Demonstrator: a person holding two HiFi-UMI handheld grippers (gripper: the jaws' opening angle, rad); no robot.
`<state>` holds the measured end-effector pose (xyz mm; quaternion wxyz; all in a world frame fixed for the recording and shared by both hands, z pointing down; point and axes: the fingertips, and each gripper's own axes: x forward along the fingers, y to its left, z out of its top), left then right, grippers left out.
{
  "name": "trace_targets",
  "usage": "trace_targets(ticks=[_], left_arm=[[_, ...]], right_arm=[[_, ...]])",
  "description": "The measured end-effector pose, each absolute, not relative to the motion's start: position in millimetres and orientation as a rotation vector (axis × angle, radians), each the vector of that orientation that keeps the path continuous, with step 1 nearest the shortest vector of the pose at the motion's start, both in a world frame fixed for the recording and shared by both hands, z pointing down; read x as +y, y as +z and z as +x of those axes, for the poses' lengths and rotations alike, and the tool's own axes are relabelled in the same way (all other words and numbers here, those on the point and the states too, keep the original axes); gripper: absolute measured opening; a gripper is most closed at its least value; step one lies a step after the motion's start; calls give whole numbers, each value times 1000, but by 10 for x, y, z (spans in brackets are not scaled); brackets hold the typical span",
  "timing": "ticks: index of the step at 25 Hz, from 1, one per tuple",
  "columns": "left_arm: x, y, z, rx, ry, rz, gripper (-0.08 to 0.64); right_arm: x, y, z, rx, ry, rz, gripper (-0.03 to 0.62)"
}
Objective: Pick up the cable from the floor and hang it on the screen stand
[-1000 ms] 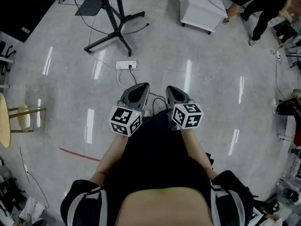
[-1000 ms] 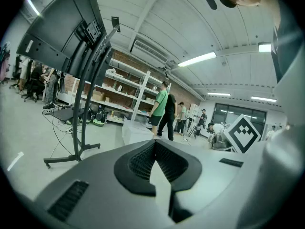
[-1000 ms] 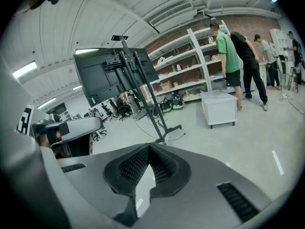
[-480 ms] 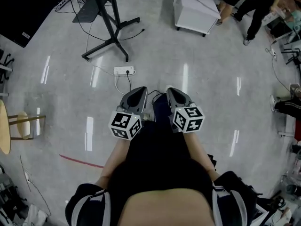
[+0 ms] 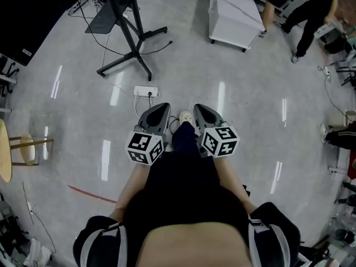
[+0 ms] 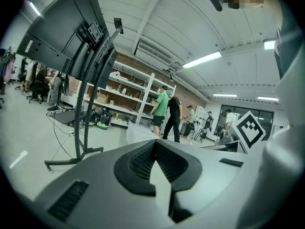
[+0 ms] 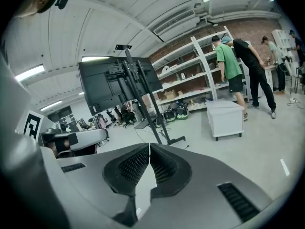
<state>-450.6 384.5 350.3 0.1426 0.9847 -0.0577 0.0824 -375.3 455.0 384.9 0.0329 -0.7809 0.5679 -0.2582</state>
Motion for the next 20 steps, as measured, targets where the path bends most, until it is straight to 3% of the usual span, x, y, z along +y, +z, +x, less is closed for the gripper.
trace_targets(ticks=[20], left_arm=[[2911,3386,-2746,-280,260,2832,8]], right_arm=[[3524,3838,-2141,1911,-900,-2299,26]])
